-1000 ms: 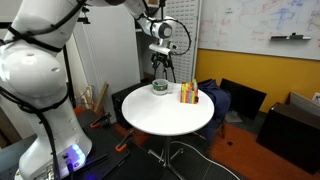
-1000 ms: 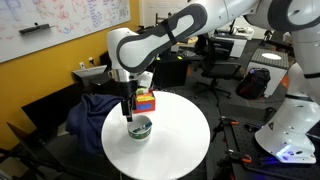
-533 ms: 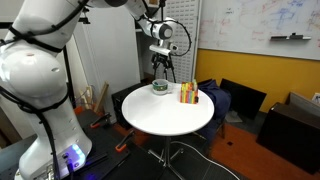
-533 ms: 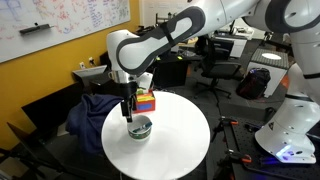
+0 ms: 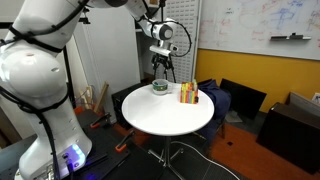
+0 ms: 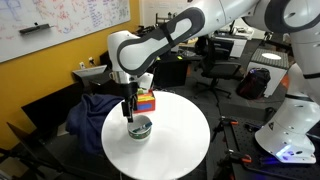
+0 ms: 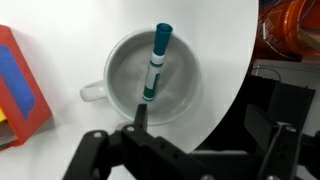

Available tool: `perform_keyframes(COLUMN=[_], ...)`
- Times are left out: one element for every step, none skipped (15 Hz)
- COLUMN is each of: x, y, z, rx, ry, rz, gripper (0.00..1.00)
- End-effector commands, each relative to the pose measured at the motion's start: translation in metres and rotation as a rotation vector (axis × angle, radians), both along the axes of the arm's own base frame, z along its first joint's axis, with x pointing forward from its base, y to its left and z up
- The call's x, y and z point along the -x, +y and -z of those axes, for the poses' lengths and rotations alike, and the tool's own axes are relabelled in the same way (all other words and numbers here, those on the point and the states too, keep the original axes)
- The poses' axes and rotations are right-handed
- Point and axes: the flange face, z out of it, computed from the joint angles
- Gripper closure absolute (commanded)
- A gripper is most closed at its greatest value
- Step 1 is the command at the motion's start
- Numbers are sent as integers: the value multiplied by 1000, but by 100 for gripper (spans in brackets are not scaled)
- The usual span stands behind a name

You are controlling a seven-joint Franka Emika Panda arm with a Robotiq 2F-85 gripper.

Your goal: Remove the marker from the mug cup and place it on the table

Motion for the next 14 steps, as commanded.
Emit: perform_keyframes(x=[3,3,3,4,4,5,6,6,6,7,7,7,7,7], y=[-2,-2,-2,-2,-3,-3,-3,-4,-5,-5,-6,-7,-7,-8], z=[7,10,12,16,20,23,27,31,35,38,41,44,46,48], rx=[17,17,16,15,16,15,17,20,21,23,25,28,29,31], ry=[-2,1,5,5,6,6,4,2,3,3,6,10,16,21], rz=[38,44,46,51,57,59,64,74,79,90,100,105,114,119], gripper=[0,0,0,0,0,0,0,0,0,0,0,0,0,1])
